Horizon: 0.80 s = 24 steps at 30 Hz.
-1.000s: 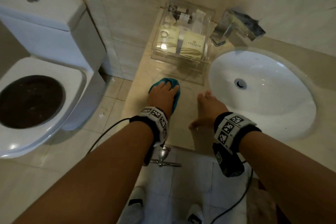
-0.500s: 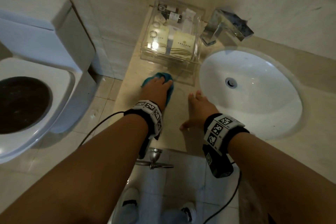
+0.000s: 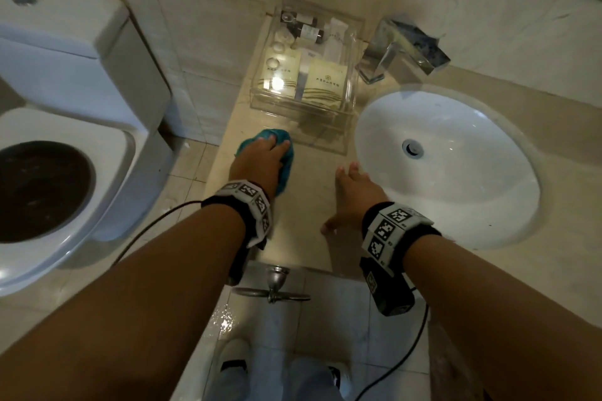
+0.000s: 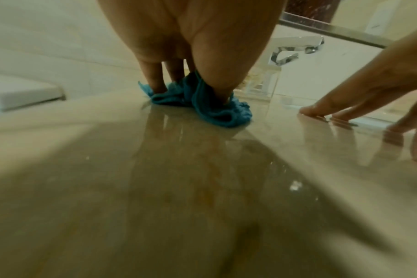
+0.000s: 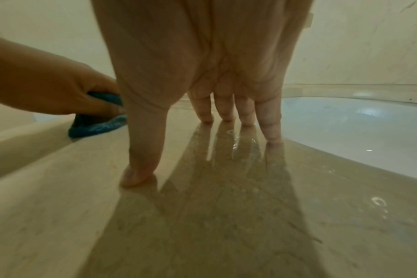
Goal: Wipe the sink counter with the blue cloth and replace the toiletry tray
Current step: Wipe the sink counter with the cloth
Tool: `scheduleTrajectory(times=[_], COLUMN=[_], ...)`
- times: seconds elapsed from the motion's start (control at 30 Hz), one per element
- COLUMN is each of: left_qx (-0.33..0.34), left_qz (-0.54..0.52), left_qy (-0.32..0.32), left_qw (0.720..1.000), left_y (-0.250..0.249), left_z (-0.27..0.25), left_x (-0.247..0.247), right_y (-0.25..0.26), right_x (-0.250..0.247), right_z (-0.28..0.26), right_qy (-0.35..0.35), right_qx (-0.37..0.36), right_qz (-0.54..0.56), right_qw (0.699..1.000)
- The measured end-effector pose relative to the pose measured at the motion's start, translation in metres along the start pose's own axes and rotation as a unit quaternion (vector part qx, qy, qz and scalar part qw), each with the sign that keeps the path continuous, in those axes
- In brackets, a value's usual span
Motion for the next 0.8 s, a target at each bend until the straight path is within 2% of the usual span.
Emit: scheduleTrajectory(times=[0.13,0.23,0.33,0.43,0.53,0.63,0.73,0.8], left_qx=[0.039,0.089,0.115,0.1,0.019,-0.029,-0.009,0.032], left_qz=[0.067,0.059,0.045,0.037,-0.026,-0.021,-0.012,0.0], left_qy=[0.023,0.05,0.058,0.024,-0.016,0.011,0.022,0.021], left_qw=[0.997,0.993,0.991,0.994,0.999,0.999,1.0,0.999], left_y=[-0.039,-0.071,-0.08,-0.057,-0.007,0.021,0.005,-0.022], left_z=[0.007,-0.001,-0.018,-0.025,-0.019,-0.006,-0.001,-0.005], left_x=[0.0,0.02,0.034,0.031,0.011,-0.003,-0.007,0.001], right_y=[-0.001,-0.001,0.001,0.002,0.003,0.001,0.001,0.001], right_x=[0.0,0.0,-0.001,-0.001,-0.001,-0.001,-0.001,-0.002], right_z=[0.004,0.005,0.002,-0.002,-0.003,-0.001,-0.001,-0.002], right_qy=[-0.008,-0.009,-0.012,-0.007,-0.004,0.0,-0.007,-0.011], right_qx=[0.001,0.0,0.0,0.003,0.002,-0.003,-0.005,-0.003], right_qz=[-0.006,-0.01,-0.008,-0.013,-0.012,-0.002,-0.002,-0.006], right_qw=[1.0,1.0,1.0,1.0,1.0,1.0,1.0,1.0])
Point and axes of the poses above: each hand's wrist, its own z-axis towards the middle knuckle, its own x-axis out of the palm, y = z × x, the point moved 7 cm from there along z, towards the middle knuckle, and after that the axes turned 13 degrees about y, right-handed, at the moved point
